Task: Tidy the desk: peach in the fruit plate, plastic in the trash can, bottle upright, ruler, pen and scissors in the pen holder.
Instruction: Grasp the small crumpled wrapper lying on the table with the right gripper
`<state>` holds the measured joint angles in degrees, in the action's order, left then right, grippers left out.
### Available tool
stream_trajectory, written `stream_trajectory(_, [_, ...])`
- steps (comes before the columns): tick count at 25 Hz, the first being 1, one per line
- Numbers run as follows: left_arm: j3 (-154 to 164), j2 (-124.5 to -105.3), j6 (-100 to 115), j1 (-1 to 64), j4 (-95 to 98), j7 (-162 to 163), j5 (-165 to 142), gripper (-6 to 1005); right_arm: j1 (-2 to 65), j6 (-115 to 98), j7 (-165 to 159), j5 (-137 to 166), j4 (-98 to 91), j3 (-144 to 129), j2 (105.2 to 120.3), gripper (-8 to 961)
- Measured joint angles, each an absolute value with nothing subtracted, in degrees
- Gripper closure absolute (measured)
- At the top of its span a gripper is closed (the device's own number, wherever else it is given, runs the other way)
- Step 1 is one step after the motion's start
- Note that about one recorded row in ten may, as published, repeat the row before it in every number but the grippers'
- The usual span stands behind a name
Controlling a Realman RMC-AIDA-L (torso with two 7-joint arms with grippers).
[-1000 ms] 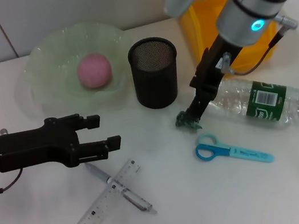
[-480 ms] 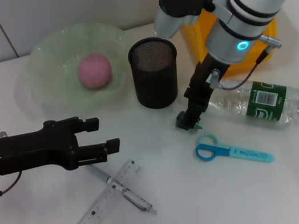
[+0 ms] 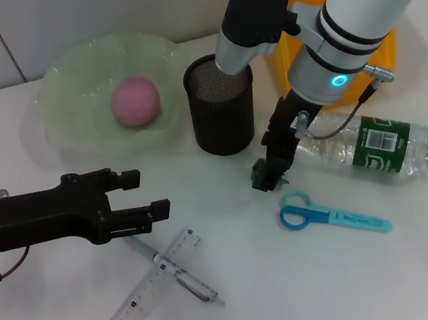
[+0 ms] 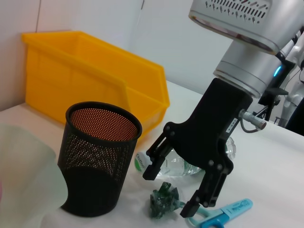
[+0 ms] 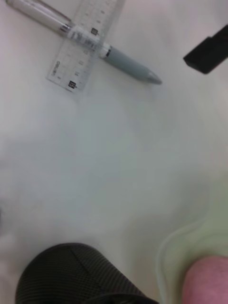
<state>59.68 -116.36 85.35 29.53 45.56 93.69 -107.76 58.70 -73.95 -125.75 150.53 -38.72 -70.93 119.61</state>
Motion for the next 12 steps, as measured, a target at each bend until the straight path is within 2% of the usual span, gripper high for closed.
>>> stream_trajectory(12, [59.68,-116.36,85.28,29.53,45.52,93.69,-107.75,199,58.95,-72.77,-125.77,150.45,-37.6,-72.42,119.62,210])
